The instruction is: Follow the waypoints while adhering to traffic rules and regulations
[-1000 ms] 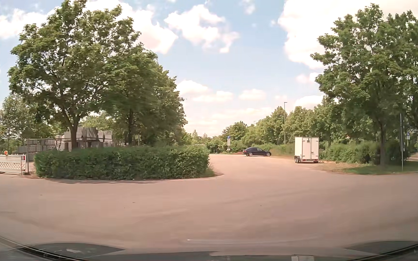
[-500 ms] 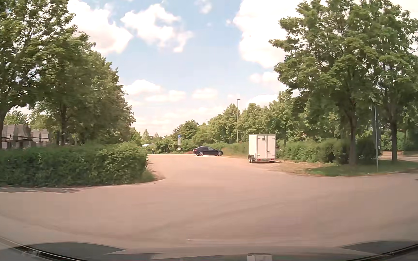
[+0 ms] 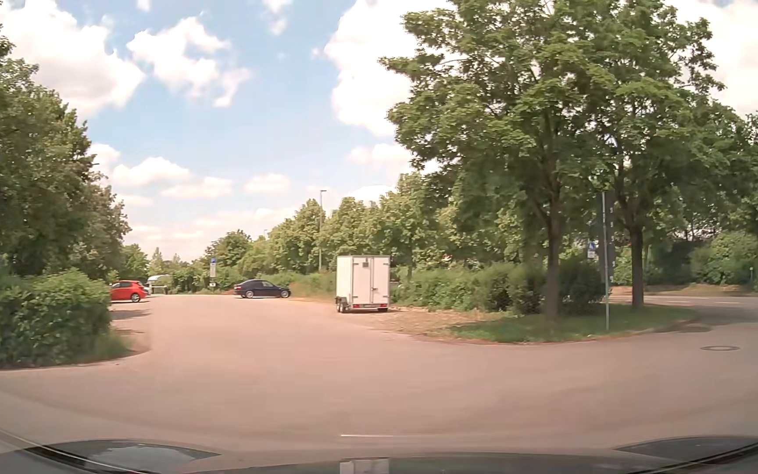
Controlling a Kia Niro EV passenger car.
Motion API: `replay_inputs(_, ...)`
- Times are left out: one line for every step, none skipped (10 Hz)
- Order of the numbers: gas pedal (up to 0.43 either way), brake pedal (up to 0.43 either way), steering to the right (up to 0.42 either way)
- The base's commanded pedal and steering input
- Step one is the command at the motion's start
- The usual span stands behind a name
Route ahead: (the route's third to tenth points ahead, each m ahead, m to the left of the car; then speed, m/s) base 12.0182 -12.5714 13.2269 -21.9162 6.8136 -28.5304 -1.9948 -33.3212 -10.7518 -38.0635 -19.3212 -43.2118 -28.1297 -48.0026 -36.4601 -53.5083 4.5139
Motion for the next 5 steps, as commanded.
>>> replay_inputs(0.059, 0.018, 0.461)
replay_inputs(0.067, 0.018, 0.48)
replay_inputs(0.067, 0.018, 0.487)
replay_inputs(0.067, 0.018, 0.485)
replay_inputs(0.067, 0.018, 0.485)
